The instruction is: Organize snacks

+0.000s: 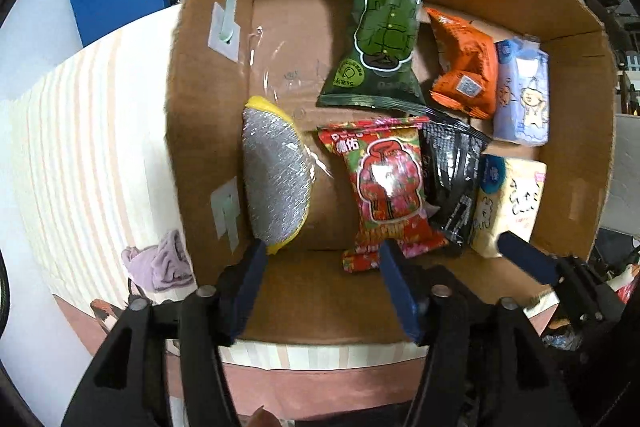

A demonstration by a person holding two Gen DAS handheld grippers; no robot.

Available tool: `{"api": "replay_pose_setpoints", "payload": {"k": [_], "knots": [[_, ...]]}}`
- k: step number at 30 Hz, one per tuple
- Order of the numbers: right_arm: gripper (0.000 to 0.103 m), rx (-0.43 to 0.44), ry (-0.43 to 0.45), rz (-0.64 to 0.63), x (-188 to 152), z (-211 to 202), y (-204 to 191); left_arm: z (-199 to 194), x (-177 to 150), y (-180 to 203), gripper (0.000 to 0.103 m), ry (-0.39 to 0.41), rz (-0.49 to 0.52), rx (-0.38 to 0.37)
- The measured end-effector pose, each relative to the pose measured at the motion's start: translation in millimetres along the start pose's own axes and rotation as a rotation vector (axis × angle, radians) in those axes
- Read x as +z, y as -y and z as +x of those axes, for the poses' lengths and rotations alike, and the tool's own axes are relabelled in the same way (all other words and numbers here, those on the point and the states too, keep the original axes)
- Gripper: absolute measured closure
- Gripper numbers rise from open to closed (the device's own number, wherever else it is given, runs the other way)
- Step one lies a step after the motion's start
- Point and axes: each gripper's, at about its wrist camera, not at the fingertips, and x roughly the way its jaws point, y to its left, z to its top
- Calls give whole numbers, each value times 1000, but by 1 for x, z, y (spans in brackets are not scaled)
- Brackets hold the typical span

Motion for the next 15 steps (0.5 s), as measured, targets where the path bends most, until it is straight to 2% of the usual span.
{"api": "replay_pose_setpoints", "payload": {"k": [2,3,4,7,15], "knots": [[19,-31,21,-8,-9,-12,0,-6,-11,0,10,31,-5,5],[13,-58,41,-13,-15,-19,3,-8,-15,1,7,45,-5,0],[7,-79,56,-13,-13,-24,10,-14,-22,1,7,69,-7,-3],[0,-119,88,7,-25,-33,26,-28,-40,3,7,129,-12,-14],[0,-226,227,30,-73,-98,55,-67,-88,17,7,344,-14,72]]}}
